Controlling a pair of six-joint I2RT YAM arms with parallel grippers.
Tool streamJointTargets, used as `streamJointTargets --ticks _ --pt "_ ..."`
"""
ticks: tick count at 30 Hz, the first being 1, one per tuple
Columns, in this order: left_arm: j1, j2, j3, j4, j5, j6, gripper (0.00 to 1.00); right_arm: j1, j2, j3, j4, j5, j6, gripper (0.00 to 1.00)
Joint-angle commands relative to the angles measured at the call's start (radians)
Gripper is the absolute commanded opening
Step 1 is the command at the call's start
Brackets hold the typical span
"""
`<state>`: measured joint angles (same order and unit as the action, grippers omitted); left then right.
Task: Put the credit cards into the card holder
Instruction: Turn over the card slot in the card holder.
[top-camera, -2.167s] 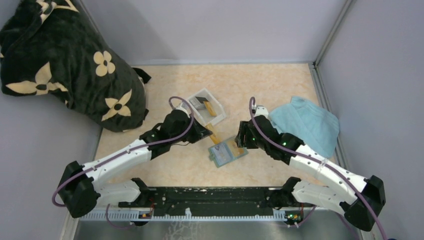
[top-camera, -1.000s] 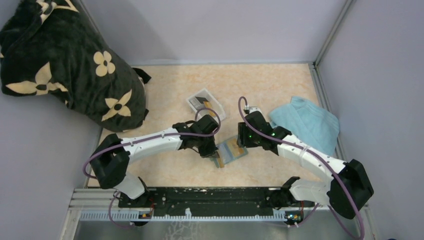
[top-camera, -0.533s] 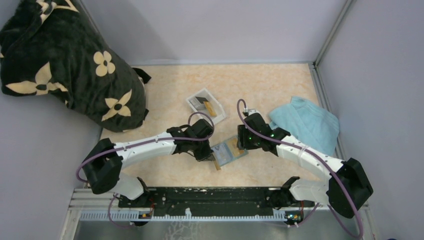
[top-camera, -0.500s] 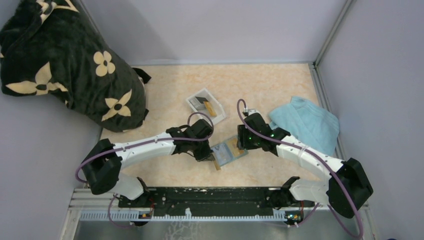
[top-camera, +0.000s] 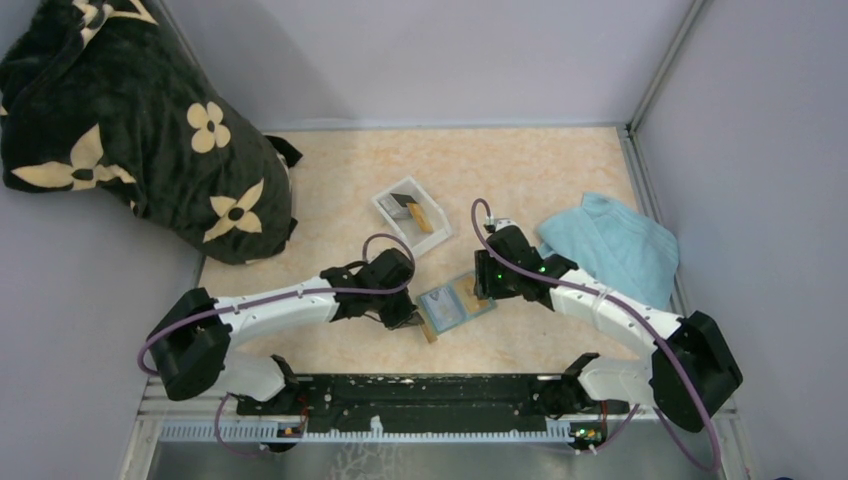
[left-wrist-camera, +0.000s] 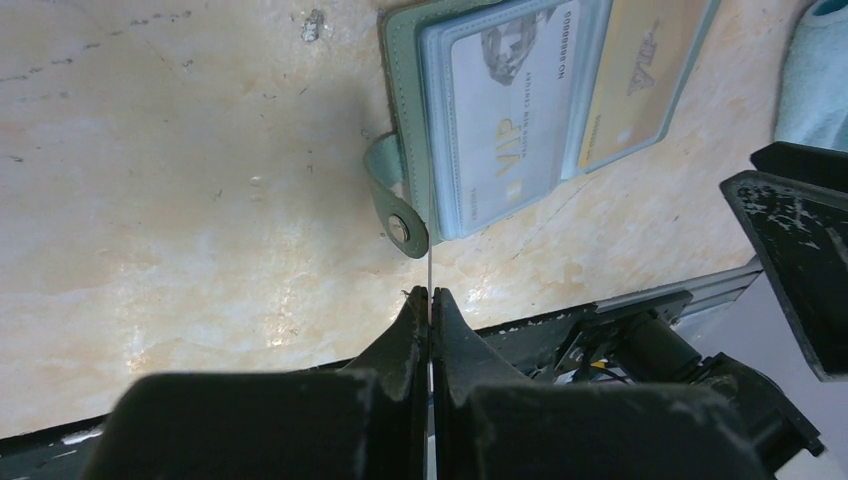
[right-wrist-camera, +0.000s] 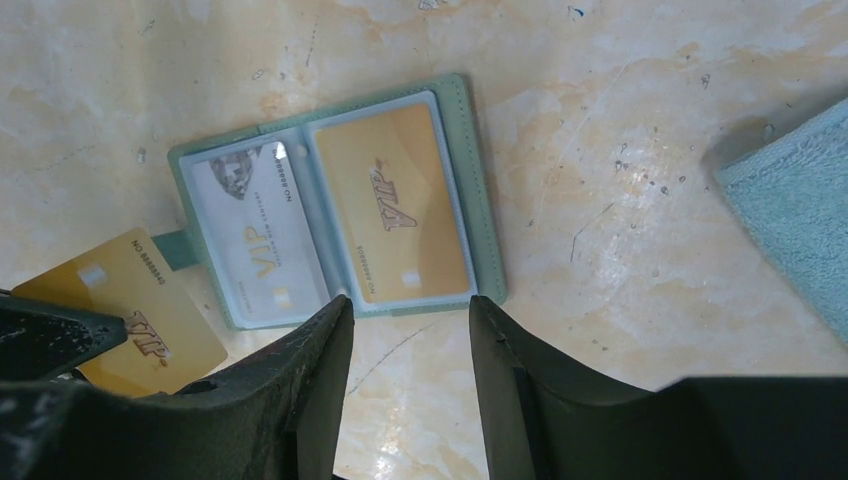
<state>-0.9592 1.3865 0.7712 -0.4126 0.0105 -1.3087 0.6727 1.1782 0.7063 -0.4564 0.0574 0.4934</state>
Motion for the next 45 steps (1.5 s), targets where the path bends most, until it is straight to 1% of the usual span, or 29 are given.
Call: streamJointTargets --ticks 1,4,8,23,29,34,45 --pt "0.008 -0.056 -0.044 0.096 -0.026 -0.039 0.00 -0.015 0.012 0.014 0.028 0.001 -0.020 0.47" --pt "0.018 -0.077 -0.073 0.136 -0.027 -0.049 0.00 -0.015 0.017 0.016 0.027 0.003 -0.022 0.47" --pt "0.025 -0.089 -0.097 0.149 -0.030 -0.059 0.00 -0.017 0.024 0.019 0.026 0.005 -0.028 0.47" --pt "0.042 -0.071 -0.102 0.169 -0.032 -0.050 0.00 -0.031 0.047 0.032 0.028 0.005 -0.042 0.47" --pt "0.044 -0.040 -0.063 0.119 -0.032 -0.027 0.00 -0.036 0.054 0.031 0.034 0.002 -0.044 0.47" --pt "0.044 0.003 0.006 0.047 -0.029 0.005 0.00 -0.038 0.062 0.032 0.038 -0.001 -0.046 0.47" --pt "0.045 0.031 0.007 0.070 -0.016 0.005 0.00 -0.049 0.067 0.028 0.040 -0.002 -0.055 0.47"
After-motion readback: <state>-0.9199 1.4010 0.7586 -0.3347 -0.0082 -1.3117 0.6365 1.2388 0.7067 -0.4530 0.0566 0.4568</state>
